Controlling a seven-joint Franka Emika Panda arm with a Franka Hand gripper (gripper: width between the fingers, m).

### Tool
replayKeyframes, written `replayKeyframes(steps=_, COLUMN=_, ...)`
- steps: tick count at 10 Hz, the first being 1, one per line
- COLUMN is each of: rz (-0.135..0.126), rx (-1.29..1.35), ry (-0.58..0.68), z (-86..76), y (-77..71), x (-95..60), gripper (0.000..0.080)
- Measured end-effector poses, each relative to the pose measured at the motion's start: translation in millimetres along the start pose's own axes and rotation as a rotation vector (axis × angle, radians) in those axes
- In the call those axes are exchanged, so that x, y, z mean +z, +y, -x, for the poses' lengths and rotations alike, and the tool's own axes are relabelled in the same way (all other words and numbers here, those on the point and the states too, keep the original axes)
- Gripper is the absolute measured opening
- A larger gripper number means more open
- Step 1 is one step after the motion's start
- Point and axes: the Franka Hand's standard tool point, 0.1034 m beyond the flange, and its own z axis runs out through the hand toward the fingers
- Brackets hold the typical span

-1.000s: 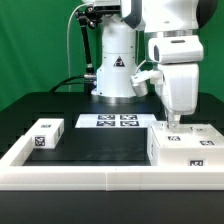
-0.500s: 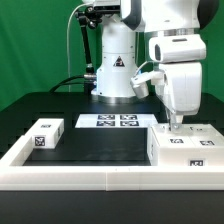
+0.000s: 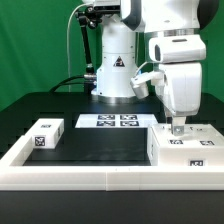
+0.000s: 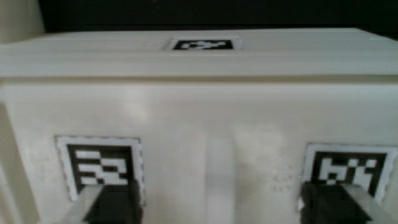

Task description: Assemble cabinet

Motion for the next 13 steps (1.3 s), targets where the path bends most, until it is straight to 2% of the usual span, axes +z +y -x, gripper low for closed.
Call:
replayKeyframes(steps=1, rz=0.0, rx=0.0, ry=0.0, z=0.0, y=0.0, x=0.0, gripper=0.0545)
replayKeyframes(steps=2, rz=0.0, rx=0.0, ry=0.0, z=0.0, y=0.0, x=0.1, gripper=0.0719)
replayKeyframes(steps=3, rz=0.0, rx=0.0, ry=0.0, z=0.0, y=-0.1, x=0.1, gripper=0.0775)
replayKeyframes(steps=10, rz=0.0, rx=0.0, ry=0.0, z=0.0, y=-0.2, x=0.2, gripper=0.0796)
replayKeyframes(steps=13, rz=0.0, rx=0.006, ry=-0.007, z=1.2, y=-8.3, x=-6.4, gripper=0.0796)
